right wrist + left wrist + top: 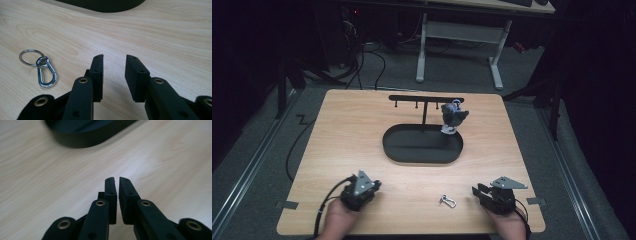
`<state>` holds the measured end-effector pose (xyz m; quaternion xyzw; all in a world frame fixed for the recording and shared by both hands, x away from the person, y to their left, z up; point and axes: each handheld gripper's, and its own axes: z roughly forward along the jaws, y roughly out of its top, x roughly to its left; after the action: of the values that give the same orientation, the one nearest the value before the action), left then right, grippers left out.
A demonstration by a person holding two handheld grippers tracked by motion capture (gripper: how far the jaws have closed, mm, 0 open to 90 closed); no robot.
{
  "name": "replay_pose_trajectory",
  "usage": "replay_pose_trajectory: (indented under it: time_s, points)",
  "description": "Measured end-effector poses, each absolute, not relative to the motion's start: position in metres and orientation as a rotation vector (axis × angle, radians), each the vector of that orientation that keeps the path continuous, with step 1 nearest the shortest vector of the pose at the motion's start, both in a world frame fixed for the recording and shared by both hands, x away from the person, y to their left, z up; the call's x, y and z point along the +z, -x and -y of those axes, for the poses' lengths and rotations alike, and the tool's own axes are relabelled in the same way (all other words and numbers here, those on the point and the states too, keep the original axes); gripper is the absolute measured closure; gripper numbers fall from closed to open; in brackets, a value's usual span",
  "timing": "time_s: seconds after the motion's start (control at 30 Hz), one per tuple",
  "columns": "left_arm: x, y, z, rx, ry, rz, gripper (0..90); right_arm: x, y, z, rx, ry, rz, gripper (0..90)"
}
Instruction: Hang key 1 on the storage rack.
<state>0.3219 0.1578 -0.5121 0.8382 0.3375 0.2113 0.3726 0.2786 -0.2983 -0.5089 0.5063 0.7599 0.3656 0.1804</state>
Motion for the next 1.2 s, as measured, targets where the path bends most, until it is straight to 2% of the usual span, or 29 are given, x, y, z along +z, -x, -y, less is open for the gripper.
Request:
replay_pose_trajectory:
  time_s: [0.13,0.3,0.43,0.77,0.97,1.2]
  points:
    - [-0.521,-0.329,-0.191,0.521,-2.092,-0.962,74.1,-0.509,-0.278,0.296,1.016,-1.435,-2.145,68.4]
    - [-0.518,-0.334,-0.200,0.525,-2.025,-1.025,55.3,-0.509,-0.277,0.290,0.992,-1.442,-2.152,67.2]
    - [-0.517,-0.334,-0.203,0.516,-2.014,-1.019,49.7,-0.511,-0.278,0.285,0.961,-1.434,-2.167,66.8]
    - [-0.517,-0.336,-0.201,0.494,-2.022,-1.005,47.8,-0.513,-0.279,0.281,0.930,-1.442,-2.176,66.4]
    - [-0.517,-0.334,-0.199,0.492,-2.020,-1.003,46.9,-0.508,-0.277,0.273,0.871,-1.388,-2.235,60.2]
    - [-0.517,-0.334,-0.200,0.471,-2.018,-0.991,46.8,-0.498,-0.277,0.253,0.689,-1.283,-2.426,56.9]
